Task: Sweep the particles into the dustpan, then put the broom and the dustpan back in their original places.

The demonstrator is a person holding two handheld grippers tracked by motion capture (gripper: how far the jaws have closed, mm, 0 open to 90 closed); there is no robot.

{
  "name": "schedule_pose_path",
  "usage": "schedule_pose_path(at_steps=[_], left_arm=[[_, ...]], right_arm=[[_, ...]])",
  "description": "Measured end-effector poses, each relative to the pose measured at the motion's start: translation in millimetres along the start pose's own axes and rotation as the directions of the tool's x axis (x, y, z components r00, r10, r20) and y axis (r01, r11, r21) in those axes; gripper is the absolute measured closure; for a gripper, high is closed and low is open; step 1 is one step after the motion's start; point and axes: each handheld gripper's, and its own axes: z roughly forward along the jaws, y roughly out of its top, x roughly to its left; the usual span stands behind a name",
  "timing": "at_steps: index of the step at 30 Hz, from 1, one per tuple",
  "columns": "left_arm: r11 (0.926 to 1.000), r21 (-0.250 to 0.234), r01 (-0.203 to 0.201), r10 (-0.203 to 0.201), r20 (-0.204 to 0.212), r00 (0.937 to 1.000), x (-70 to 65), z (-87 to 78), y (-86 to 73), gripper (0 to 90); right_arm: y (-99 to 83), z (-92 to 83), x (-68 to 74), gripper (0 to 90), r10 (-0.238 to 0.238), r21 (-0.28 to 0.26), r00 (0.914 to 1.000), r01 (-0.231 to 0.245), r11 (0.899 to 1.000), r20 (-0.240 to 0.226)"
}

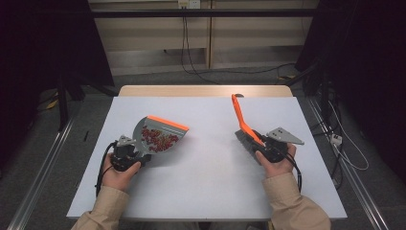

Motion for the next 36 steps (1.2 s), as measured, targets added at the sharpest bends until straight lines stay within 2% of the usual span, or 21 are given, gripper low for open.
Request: schedule_pose_path(at_steps=[11,25,36], left_arm=[[0.9992,0.017,0.037,-0.037,-0.021,0.9991,6.3,-1.1,-1.5,64.2],[0.9955,0.03,0.09,-0.087,-0.103,0.9909,20.1,4.1,-3.0,64.1],[0.9923,0.039,0.118,-0.112,-0.118,0.9867,20.1,12.6,-1.1,64.0]], right_arm=[[-0.3,-2.3,-6.0,71.3,0.001,-0.003,0.9999,-0.001,1.0,0.016],[-0.9,-3.2,-18.9,71.3,0.013,-0.003,0.9983,-0.013,1.0,0.056],[-2.2,-5.2,-28.2,71.3,0.019,-0.005,0.9962,-0.019,1.0,0.084]])
